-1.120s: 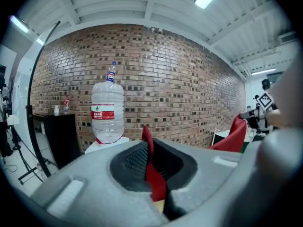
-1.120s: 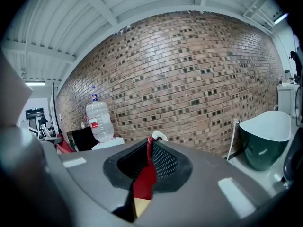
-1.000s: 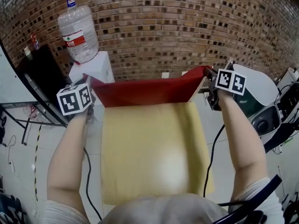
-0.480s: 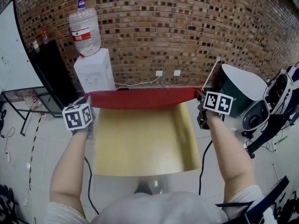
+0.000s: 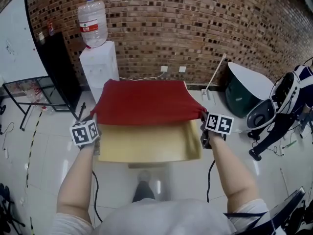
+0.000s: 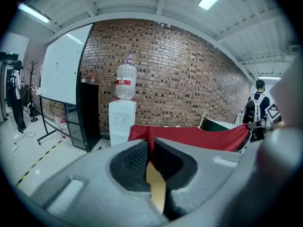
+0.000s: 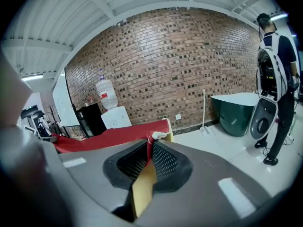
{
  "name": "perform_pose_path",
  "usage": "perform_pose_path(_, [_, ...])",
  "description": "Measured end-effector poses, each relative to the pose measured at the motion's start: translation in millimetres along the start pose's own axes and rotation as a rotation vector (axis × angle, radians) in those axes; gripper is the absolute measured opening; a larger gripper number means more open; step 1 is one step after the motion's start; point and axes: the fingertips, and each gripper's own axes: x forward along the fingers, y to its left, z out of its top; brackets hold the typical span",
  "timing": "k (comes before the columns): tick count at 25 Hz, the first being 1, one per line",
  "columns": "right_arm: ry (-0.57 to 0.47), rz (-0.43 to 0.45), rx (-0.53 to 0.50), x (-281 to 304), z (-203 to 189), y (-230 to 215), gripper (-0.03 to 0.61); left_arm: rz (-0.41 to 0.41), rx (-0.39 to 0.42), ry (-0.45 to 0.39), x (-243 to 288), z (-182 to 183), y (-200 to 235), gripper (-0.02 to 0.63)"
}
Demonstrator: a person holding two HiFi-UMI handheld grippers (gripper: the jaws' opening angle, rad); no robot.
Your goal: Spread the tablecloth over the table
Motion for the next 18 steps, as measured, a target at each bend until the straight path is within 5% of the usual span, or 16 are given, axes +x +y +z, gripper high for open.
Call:
perform_pose_path(6, [0.071,-0.033,-0.039,-22,-65,-19,0.025,-0.008,-0.018,0.080,-18,-71,-9,0.006])
perform_pose_path(18, [0.166,-0.043,-0.016,-44,-163,-27,0.028,0.001,0.010,0.162,-36,-146,3,0.006])
